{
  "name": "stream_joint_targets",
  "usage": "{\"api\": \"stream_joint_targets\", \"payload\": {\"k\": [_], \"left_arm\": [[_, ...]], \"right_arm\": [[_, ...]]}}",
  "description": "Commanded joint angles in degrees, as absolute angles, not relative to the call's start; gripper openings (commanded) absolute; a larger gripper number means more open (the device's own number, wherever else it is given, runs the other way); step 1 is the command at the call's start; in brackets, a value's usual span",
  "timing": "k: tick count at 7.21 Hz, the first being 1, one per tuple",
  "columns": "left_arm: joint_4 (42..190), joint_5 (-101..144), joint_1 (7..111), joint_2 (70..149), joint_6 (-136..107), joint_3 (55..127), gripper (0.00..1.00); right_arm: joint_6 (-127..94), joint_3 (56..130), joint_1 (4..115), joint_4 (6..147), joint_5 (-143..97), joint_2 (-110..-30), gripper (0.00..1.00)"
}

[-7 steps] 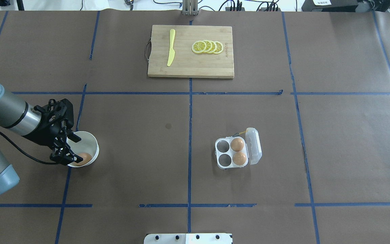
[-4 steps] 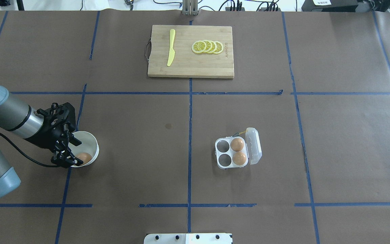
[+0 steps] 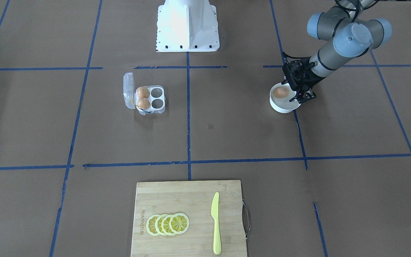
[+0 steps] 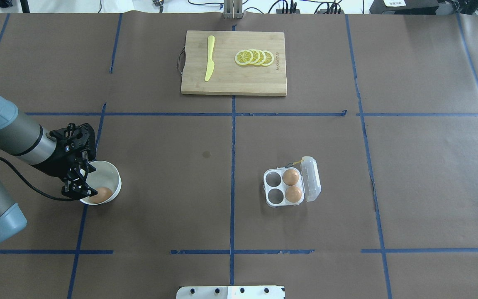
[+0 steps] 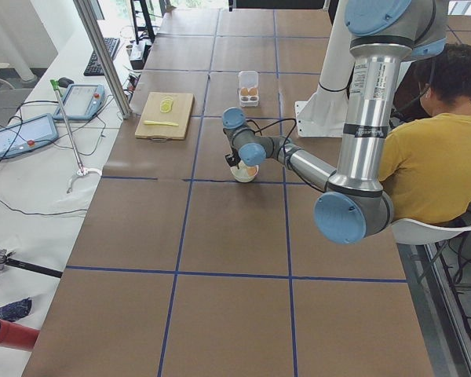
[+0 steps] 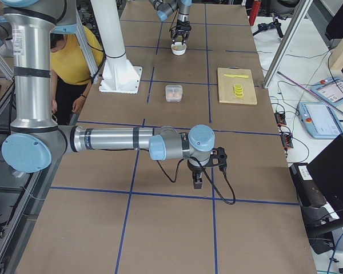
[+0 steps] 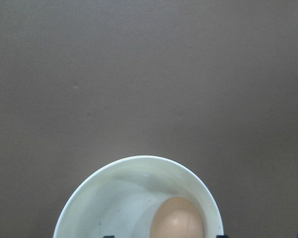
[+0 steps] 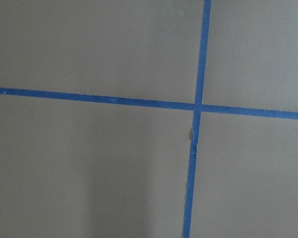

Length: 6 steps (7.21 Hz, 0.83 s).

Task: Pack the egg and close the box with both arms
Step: 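Close the left gripper around the brown egg inside the bowl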

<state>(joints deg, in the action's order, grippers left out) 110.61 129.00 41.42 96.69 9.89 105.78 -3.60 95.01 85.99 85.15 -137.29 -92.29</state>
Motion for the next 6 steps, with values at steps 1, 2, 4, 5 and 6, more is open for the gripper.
{"api": "stream_joint_targets", "payload": {"k": [1,2,4,5,6], "left_arm": [[108.0,127.4,41.3,97.1,10.7,105.6,0.74],[108.0,127.4,40.8,97.2,10.7,105.6,0.74],[108.0,127.4,40.1,97.9,10.7,104.8,0.71],[108.0,127.4,40.1,97.9,10.7,104.7,0.71],[108.0,127.4,40.1,97.8,10.7,104.7,0.71]], "right_arm": [[-3.6,95.0,85.9,85.2,-137.3,-92.3,1.0],[-3.6,95.0,85.9,85.1,-137.3,-92.3,1.0],[-3.6,95.0,85.9,85.2,-137.3,-92.3,1.0],[-3.6,94.9,85.9,85.2,-137.3,-92.3,1.0],[-3.6,94.9,85.9,85.2,-137.3,-92.3,1.0]]}}
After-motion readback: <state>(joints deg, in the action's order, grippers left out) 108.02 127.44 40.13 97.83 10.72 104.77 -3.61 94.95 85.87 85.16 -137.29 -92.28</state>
